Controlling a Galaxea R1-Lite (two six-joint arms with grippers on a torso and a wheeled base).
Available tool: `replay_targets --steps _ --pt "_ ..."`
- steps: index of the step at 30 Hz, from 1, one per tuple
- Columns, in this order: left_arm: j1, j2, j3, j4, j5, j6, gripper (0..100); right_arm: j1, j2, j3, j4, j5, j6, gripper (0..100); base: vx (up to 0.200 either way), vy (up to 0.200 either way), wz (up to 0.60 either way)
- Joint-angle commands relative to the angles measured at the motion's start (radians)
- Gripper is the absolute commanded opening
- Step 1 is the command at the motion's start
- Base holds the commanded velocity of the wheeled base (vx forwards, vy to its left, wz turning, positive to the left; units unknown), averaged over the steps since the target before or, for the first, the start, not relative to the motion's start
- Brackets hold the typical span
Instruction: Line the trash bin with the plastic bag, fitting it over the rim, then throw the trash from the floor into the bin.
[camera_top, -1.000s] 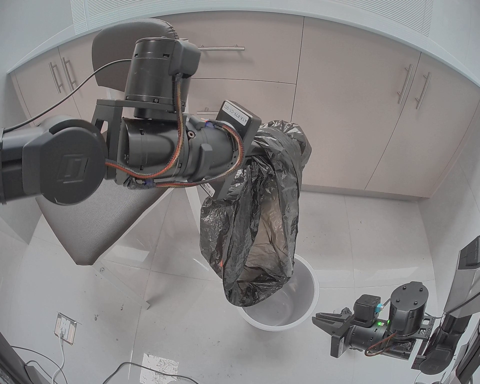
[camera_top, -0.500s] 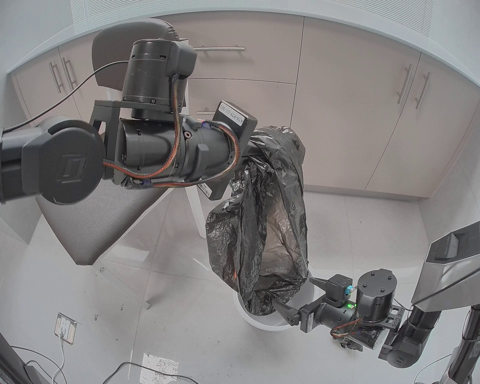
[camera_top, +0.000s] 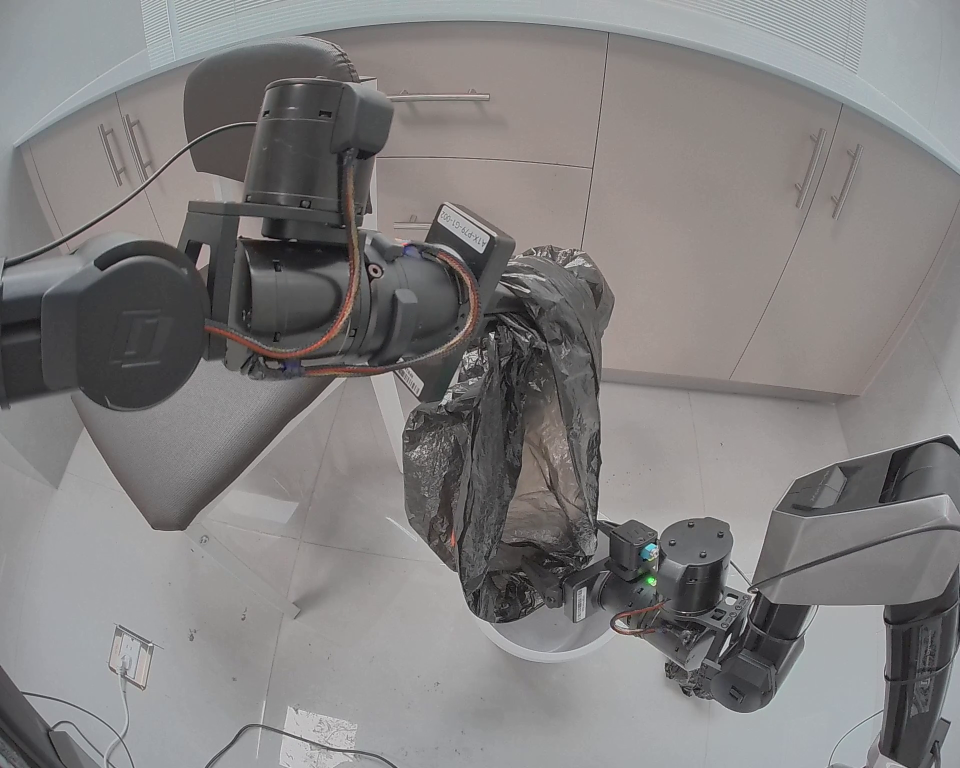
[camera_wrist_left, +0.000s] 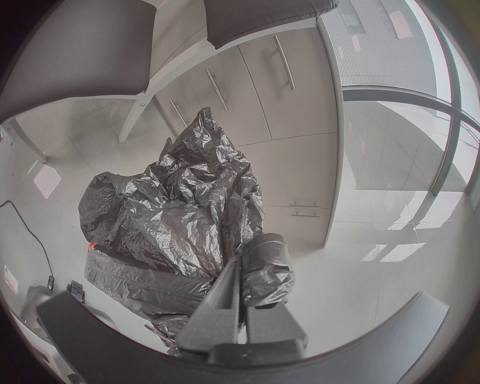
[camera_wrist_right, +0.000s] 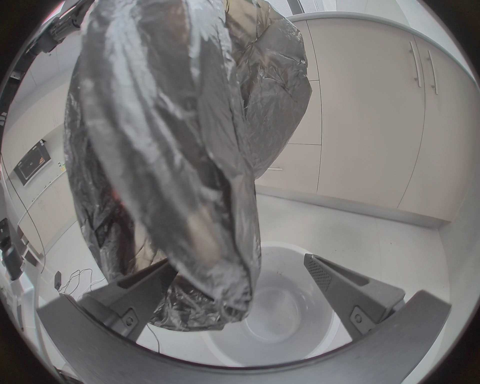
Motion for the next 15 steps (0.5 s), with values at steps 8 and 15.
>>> replay_targets --steps 8,15 --pt "-0.002 0.002 0.002 0.001 0.000 0.000 0 0.000 0.020 -0.024 -0.018 -0.001 -0.005 0 0.000 0.000 0.00" --pt "-0.002 -0.002 0.011 0.001 0.000 0.000 0 0.007 0.012 -0.006 -0.018 -0.001 -0.005 0 0.000 0.000 0.00"
